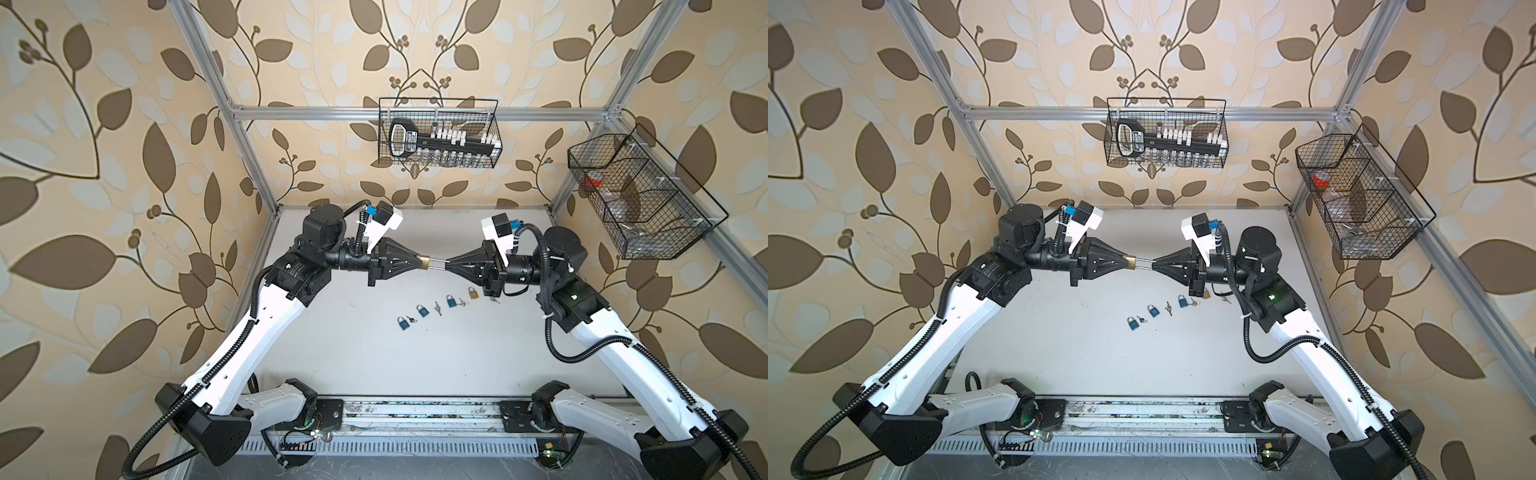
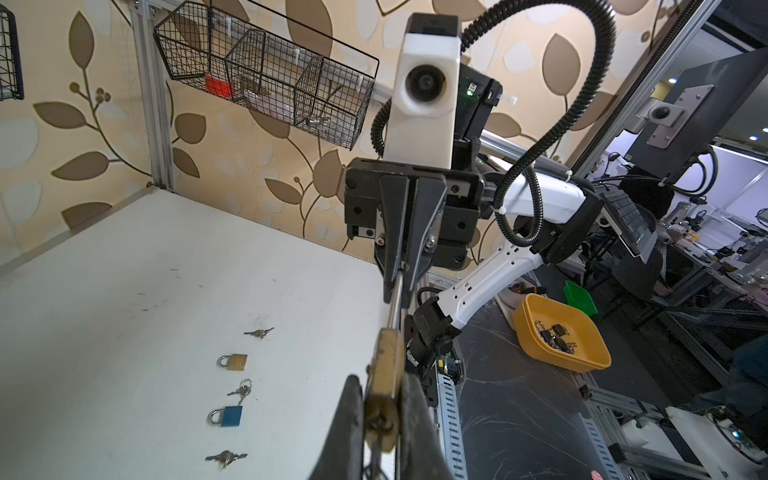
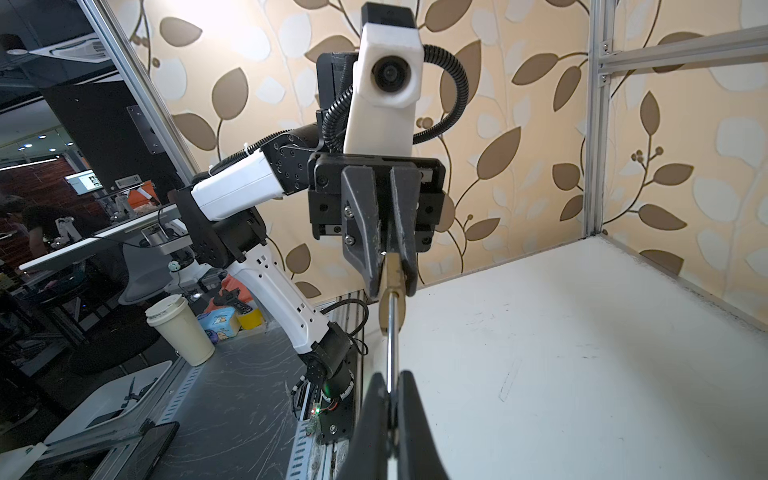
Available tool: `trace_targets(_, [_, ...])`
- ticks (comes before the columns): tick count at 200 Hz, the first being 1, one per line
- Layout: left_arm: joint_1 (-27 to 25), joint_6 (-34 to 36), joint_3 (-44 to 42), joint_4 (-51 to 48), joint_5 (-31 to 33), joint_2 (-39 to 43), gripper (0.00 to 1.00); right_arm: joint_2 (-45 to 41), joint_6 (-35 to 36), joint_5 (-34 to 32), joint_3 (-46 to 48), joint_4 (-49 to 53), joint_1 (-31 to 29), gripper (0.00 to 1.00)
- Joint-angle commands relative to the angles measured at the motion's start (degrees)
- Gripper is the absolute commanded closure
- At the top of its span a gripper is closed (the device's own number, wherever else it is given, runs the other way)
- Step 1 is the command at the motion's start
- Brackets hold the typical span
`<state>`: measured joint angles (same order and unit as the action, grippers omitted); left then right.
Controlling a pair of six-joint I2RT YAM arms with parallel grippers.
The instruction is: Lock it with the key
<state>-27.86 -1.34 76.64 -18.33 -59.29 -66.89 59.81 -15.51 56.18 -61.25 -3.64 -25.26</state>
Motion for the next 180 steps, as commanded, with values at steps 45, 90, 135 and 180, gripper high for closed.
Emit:
trace_targets(45, [-9.0, 0.1, -1.3, 1.4, 3.7, -2.3, 1.00, 5.6, 8.5, -1.7, -7.7, 2.5, -9.0, 1.00])
trace_targets(90, [-7.6, -1.8, -5.3, 3.4, 10.1, 3.8, 1.00, 3.1, 9.4, -1.6, -6.7, 1.8, -6.7, 1.00])
trace_targets(135, [-3.0, -3.6, -5.8, 3.5, 6.5, 5.3, 1.00, 1.2, 8.0, 1.6, -5.2, -1.0, -5.2, 1.00])
trace_targets(180, [-6.4, -2.3, -4.1, 2.9, 4.4, 1.2, 1.00, 4.2, 10.2, 0.1, -7.1, 1.1, -8.4, 1.00])
